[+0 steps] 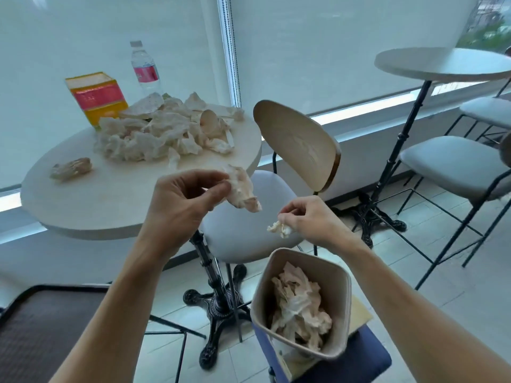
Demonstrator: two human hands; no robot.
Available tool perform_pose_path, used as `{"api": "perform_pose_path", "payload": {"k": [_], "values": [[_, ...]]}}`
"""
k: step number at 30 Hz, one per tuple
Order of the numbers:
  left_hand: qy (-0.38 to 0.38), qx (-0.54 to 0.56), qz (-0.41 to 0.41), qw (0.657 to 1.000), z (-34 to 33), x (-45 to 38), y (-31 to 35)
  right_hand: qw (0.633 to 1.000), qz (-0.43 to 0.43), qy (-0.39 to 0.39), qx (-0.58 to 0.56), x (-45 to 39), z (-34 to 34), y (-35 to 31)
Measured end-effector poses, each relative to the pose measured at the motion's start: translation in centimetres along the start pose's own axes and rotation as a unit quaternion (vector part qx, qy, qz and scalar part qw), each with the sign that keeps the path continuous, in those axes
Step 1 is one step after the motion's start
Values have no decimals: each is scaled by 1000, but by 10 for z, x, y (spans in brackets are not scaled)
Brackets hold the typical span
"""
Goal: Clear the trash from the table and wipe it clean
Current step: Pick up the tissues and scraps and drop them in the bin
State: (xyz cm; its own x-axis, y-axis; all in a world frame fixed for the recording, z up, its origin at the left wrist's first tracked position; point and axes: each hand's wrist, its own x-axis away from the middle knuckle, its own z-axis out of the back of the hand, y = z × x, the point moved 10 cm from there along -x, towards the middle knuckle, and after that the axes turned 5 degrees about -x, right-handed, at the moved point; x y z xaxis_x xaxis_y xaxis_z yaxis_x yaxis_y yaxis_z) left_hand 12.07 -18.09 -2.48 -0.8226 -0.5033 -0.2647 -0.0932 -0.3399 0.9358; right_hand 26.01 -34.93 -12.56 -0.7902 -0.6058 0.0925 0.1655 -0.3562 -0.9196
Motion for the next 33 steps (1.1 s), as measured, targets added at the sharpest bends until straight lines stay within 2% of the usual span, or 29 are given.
{"api": "perform_pose_path", "payload": {"k": [6, 11, 15, 22, 26, 33], "values": [[-11, -29, 2, 1000, -43, 21, -9, 982, -78, -71, 158, 20, -8, 85], [-26, -64, 28, 997, -69, 38, -29, 980, -80, -126, 131, 28, -22, 105], [-57, -104, 59, 991, -88, 52, -58, 990, -68, -87, 88, 25, 0, 103], [-169, -198, 118, 958, -124, 75, -101, 997, -63, -40, 4, 24, 29, 87], [-154, -205, 108, 961, -113, 70, -95, 998, -44, -39, -9, 26, 27, 64], [-102, -168, 54, 979, -63, 42, -49, 997, 18, -80, -4, 17, 2, -4]]}}
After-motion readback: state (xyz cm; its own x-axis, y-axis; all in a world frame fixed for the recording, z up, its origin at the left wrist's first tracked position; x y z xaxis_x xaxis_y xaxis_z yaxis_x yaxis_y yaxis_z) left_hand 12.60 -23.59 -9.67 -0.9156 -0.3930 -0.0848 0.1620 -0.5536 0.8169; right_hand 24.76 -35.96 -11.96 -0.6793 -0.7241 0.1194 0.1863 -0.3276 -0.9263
